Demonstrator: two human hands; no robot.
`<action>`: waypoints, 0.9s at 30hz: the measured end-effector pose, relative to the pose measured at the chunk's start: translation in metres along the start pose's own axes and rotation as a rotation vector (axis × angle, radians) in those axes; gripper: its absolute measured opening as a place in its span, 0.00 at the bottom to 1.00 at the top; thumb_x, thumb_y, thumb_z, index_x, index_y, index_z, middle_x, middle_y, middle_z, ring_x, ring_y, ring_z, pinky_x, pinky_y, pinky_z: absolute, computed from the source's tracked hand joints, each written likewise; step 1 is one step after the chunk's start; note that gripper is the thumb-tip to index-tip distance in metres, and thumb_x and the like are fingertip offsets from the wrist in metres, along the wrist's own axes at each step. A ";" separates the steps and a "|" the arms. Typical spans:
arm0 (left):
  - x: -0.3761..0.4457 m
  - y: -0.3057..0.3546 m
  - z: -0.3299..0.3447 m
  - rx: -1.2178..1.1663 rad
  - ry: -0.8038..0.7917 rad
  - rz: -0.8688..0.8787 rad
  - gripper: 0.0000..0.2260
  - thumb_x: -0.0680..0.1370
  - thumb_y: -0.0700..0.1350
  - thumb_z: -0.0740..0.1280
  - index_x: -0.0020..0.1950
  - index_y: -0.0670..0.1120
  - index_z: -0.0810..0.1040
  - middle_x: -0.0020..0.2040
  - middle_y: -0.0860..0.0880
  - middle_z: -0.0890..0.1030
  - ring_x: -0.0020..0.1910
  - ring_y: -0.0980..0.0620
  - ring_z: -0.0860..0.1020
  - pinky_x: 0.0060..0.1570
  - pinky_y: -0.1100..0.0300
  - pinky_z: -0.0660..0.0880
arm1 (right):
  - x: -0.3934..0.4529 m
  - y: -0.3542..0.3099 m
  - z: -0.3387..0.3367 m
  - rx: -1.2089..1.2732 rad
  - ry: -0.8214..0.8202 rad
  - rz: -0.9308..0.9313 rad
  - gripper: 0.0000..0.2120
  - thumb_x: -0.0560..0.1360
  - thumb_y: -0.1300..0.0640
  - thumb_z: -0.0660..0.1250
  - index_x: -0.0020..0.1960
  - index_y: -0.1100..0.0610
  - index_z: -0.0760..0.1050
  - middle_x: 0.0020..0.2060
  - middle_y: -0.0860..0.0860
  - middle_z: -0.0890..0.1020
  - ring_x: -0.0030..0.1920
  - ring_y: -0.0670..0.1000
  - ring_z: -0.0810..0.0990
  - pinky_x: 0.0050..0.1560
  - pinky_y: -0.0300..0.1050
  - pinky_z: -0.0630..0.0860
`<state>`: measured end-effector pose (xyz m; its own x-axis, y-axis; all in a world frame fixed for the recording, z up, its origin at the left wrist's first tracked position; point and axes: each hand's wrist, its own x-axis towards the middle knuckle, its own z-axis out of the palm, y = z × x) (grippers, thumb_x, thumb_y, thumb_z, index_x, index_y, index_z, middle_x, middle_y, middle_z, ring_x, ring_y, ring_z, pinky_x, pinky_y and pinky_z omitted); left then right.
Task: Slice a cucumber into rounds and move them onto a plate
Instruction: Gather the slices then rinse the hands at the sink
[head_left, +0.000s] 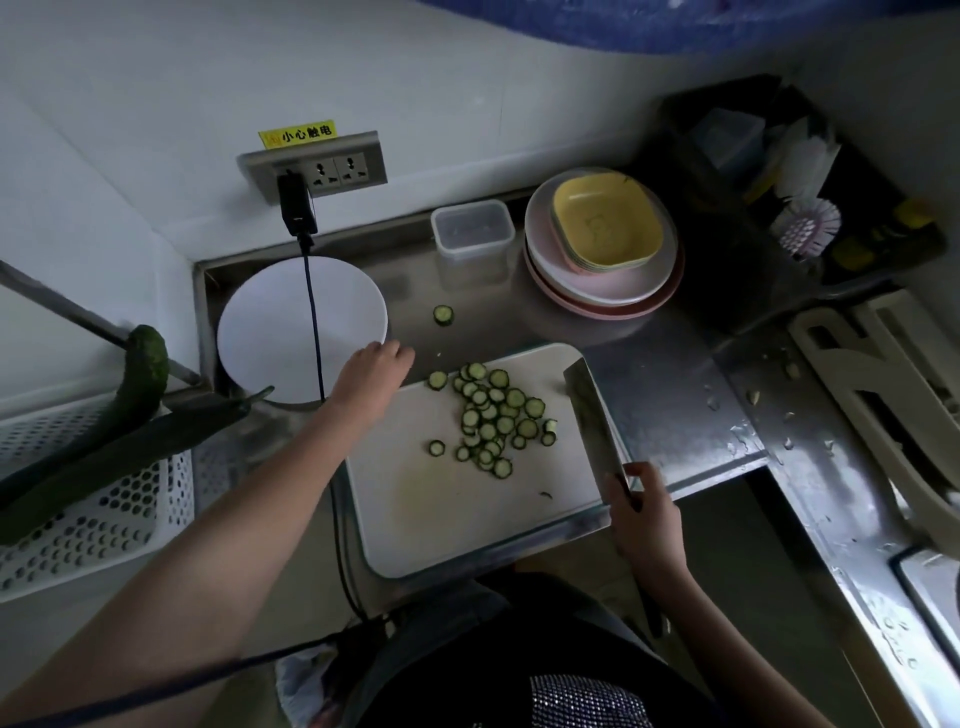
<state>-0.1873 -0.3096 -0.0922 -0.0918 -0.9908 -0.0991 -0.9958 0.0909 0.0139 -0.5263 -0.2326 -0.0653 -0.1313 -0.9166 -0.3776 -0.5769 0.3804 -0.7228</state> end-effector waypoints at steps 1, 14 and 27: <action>0.002 0.005 -0.001 -0.212 0.048 -0.037 0.10 0.68 0.32 0.73 0.45 0.40 0.76 0.40 0.44 0.79 0.39 0.44 0.77 0.36 0.53 0.73 | 0.000 -0.002 0.001 0.011 0.002 0.008 0.03 0.78 0.55 0.64 0.50 0.52 0.70 0.36 0.50 0.81 0.33 0.49 0.80 0.29 0.39 0.71; 0.008 0.056 0.001 -1.461 -0.182 -0.528 0.08 0.73 0.31 0.69 0.40 0.43 0.75 0.37 0.45 0.78 0.32 0.56 0.77 0.30 0.68 0.76 | -0.005 -0.002 0.013 0.060 -0.004 0.069 0.05 0.78 0.53 0.64 0.52 0.53 0.71 0.34 0.53 0.81 0.28 0.50 0.77 0.28 0.46 0.74; 0.057 0.046 -0.049 -1.921 -0.228 -0.964 0.16 0.77 0.29 0.49 0.41 0.42 0.73 0.39 0.44 0.71 0.37 0.51 0.71 0.51 0.50 0.74 | 0.015 -0.016 0.032 -0.336 -0.058 -0.122 0.10 0.79 0.57 0.60 0.57 0.52 0.61 0.49 0.52 0.76 0.43 0.55 0.77 0.37 0.52 0.75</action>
<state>-0.2378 -0.3671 -0.0488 0.1583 -0.6167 -0.7711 0.4933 -0.6271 0.6028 -0.4934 -0.2489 -0.0782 -0.0052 -0.9407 -0.3393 -0.8194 0.1985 -0.5377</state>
